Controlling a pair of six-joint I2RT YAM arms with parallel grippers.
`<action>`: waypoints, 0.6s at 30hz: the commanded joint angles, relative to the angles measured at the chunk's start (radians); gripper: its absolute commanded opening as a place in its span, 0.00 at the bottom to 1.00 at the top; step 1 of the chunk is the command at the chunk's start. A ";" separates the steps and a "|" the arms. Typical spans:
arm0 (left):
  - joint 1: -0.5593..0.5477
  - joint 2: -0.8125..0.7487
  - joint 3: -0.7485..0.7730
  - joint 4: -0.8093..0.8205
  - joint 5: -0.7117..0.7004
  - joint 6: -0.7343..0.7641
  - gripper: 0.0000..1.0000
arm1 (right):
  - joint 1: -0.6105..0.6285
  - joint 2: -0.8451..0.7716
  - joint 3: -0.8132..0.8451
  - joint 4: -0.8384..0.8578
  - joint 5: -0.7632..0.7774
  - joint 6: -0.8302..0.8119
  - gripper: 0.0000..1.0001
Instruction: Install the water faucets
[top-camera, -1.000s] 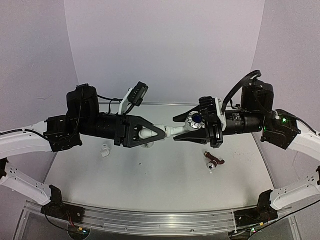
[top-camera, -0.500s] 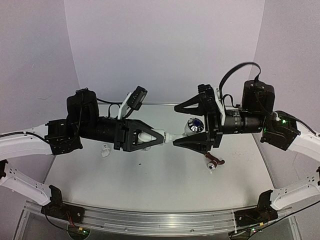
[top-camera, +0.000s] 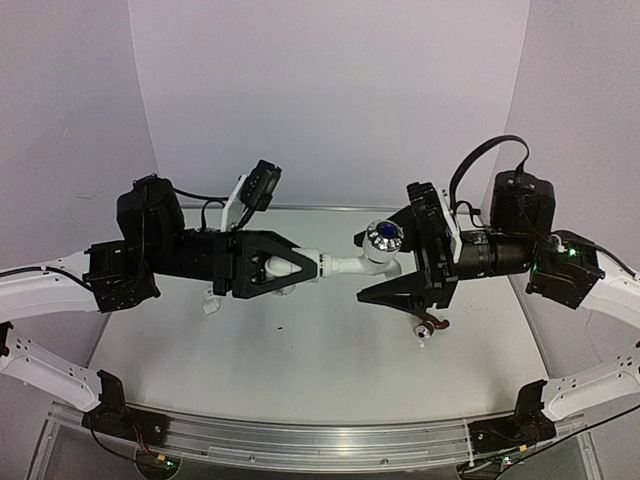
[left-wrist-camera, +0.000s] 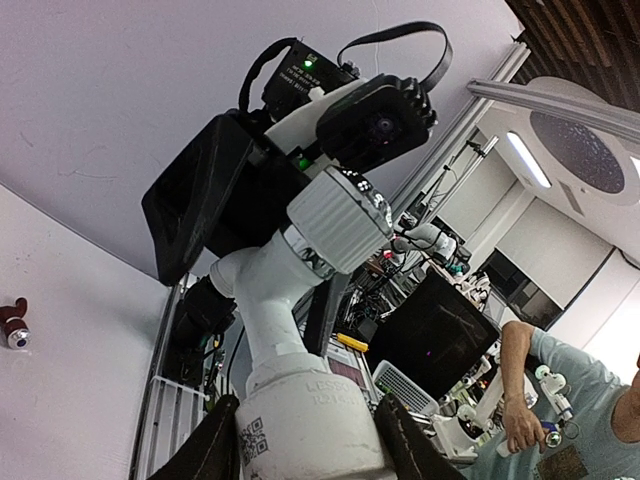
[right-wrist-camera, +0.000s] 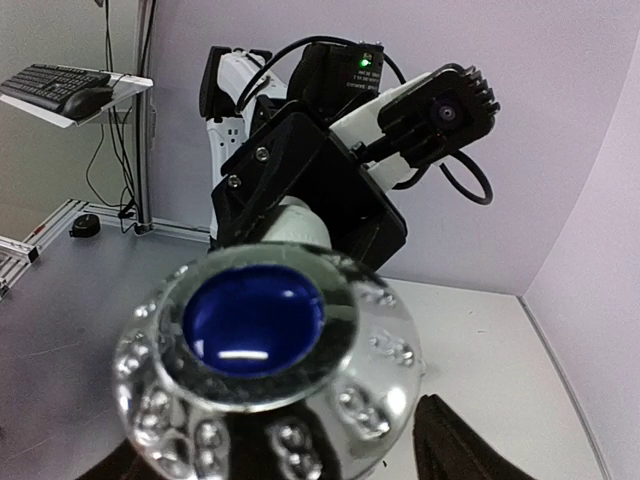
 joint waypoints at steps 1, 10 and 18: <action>0.000 -0.017 0.014 0.105 0.030 -0.017 0.00 | 0.003 0.007 0.007 0.072 -0.039 0.044 0.63; 0.000 -0.007 0.015 0.127 0.053 -0.014 0.00 | 0.004 0.017 0.020 0.144 -0.050 0.120 0.45; 0.000 0.000 0.016 0.114 0.041 -0.010 0.00 | 0.003 0.020 0.026 0.166 -0.048 0.125 0.10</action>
